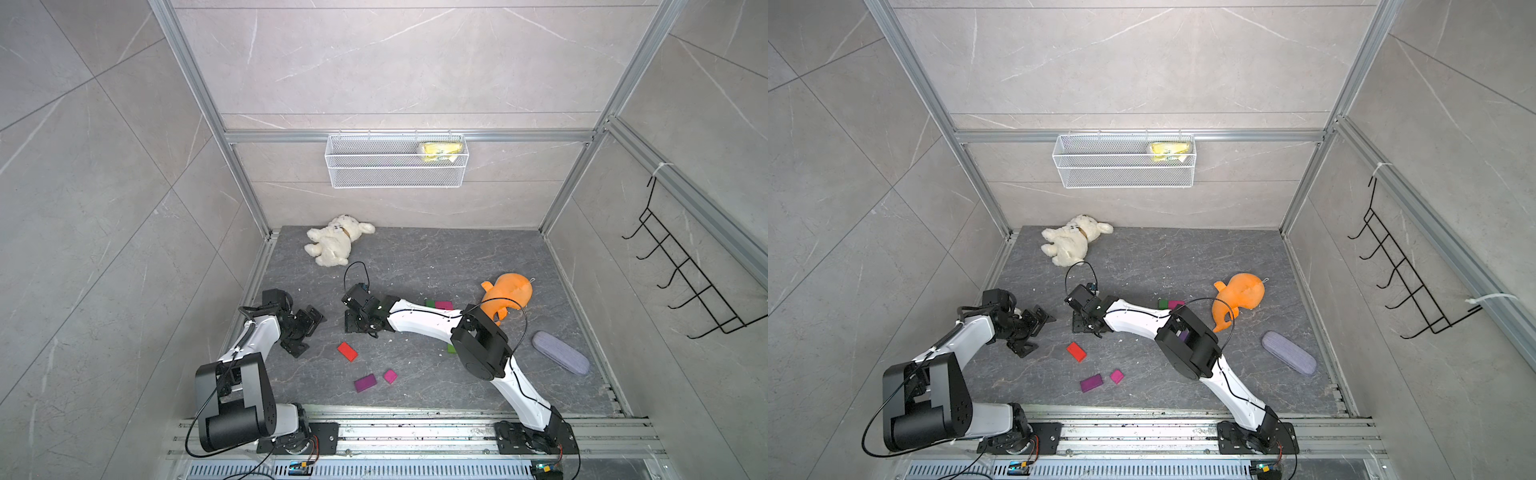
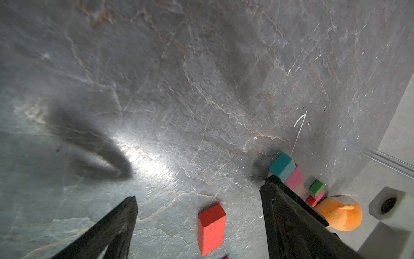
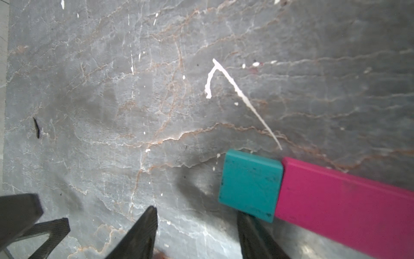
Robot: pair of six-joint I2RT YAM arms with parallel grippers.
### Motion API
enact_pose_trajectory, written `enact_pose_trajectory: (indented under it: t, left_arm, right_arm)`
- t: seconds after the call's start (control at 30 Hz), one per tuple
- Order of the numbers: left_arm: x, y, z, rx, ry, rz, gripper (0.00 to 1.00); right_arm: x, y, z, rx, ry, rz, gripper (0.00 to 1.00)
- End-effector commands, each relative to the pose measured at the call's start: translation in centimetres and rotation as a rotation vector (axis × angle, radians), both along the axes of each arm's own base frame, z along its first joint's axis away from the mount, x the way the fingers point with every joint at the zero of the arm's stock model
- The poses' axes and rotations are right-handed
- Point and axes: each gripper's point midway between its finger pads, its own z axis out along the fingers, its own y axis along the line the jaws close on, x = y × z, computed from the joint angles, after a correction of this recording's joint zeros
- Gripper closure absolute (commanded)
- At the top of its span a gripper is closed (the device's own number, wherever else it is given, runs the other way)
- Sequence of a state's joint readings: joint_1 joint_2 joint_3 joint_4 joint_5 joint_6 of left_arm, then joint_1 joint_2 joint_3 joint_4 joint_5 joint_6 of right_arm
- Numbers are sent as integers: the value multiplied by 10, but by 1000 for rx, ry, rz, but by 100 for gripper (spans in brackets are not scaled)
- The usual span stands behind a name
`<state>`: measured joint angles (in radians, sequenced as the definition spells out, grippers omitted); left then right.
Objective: Assemble the number 7 with building blocks
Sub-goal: Adjust the building block at the center of the board.
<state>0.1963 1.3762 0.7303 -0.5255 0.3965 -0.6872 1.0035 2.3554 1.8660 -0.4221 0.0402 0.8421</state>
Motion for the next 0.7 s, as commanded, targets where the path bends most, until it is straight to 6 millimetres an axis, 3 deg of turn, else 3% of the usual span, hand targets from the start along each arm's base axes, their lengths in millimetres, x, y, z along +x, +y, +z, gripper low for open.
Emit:
enact_pose_trajectory:
  t: [0.0, 0.37, 0.47, 0.53, 0.67]
  left_arm:
    - [-1, -3, -1, -21, -6, -21, 0]
    - [-1, -5, -1, -31, -11, -25, 1]
    - [1, -7, 1, -46, -23, -27, 2]
    - [3, -9, 3, -59, -34, -31, 4]
    - [8, -12, 9, -79, -53, -38, 6]
  right_arm:
    - [-3, -8, -23, -62, 34, 0, 40]
    - [-7, -2, -13, -30, 44, 13, 40]
    - [-12, 7, 9, 14, 24, 33, 40]
    - [-16, 13, 35, 53, -9, 53, 40]
    - [-20, 8, 77, 112, -59, 57, 40]
